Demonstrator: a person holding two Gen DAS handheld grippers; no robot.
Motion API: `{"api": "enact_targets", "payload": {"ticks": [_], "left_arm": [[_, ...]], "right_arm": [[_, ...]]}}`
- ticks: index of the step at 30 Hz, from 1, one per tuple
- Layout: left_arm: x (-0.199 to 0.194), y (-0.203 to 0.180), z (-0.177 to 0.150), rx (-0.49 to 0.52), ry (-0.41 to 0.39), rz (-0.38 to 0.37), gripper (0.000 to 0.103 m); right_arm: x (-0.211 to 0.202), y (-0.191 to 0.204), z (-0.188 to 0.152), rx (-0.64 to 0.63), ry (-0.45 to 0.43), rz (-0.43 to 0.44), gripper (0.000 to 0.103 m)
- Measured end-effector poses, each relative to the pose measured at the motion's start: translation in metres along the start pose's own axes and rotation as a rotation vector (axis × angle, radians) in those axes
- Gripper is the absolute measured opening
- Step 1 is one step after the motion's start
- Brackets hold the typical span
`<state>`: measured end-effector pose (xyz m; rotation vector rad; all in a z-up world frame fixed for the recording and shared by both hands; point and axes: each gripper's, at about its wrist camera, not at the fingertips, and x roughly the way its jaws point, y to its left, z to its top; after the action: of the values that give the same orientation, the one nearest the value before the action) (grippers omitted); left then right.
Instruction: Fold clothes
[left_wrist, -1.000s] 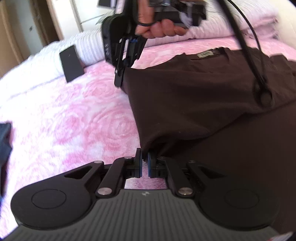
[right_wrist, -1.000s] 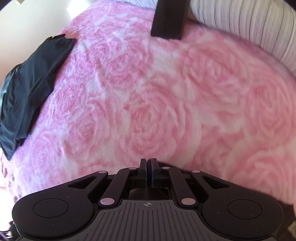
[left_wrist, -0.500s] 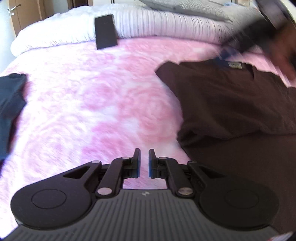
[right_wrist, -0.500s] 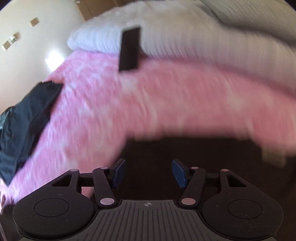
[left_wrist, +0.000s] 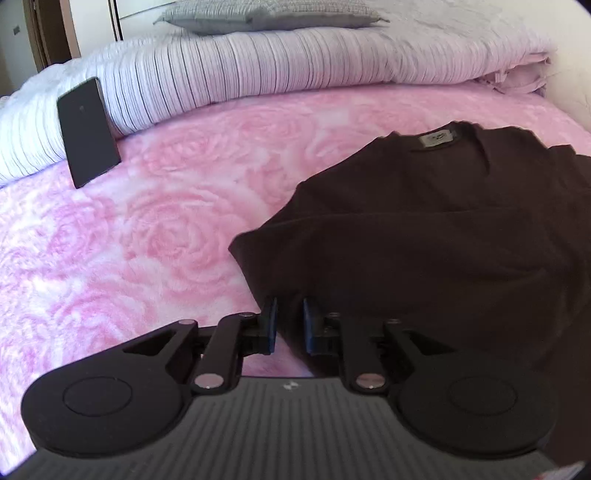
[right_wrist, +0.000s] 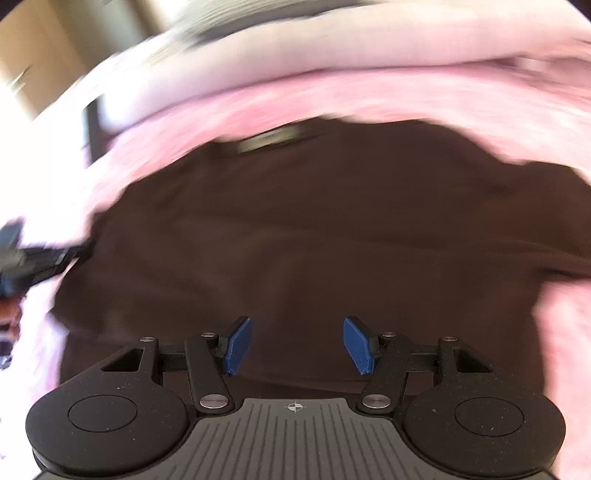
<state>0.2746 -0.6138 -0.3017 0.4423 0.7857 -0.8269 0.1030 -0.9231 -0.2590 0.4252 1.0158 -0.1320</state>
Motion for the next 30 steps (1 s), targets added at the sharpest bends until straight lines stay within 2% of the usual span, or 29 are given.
{"api": "enact_targets", "payload": {"ticks": [6,11,12,13,14,18,22,24,27,30], "left_arm": [[-0.016,-0.003,0.005,0.031,-0.04,0.027,0.015],[-0.039,-0.006,-0.001,0.014,-0.05,0.07,0.015],[-0.039,-0.007,-0.002,0.021,-0.046,0.072,0.015],[-0.039,-0.008,-0.003,0.028,-0.043,0.073,0.015],[-0.038,-0.009,-0.003,0.035,-0.04,0.074,0.015],[-0.028,-0.011,-0.001,0.058,-0.026,0.073,0.015],[0.0,-0.003,0.004,0.047,0.023,0.052,0.015],[-0.005,-0.001,0.006,0.042,0.014,0.06,0.015],[-0.029,-0.001,0.004,0.039,-0.012,0.062,0.015],[-0.059,-0.013,-0.005,0.05,-0.032,0.022,0.015]], "right_arm": [[-0.032,-0.061,0.0,0.134,-0.098,-0.084,0.059],[-0.01,-0.08,0.008,0.155,-0.128,-0.076,0.058],[-0.008,-0.084,0.007,0.158,-0.124,-0.062,0.051],[-0.009,-0.084,0.007,0.153,-0.119,-0.057,0.018],[-0.011,-0.084,0.008,0.148,-0.114,-0.052,0.009],[-0.026,-0.086,0.016,0.098,-0.155,-0.085,0.007],[-0.019,-0.086,0.016,0.059,-0.113,-0.123,0.008],[-0.014,-0.081,0.014,0.014,-0.085,-0.153,0.008],[-0.026,-0.071,0.01,0.009,-0.127,-0.212,0.013],[-0.042,-0.044,-0.002,0.009,-0.183,-0.217,0.013]]}}
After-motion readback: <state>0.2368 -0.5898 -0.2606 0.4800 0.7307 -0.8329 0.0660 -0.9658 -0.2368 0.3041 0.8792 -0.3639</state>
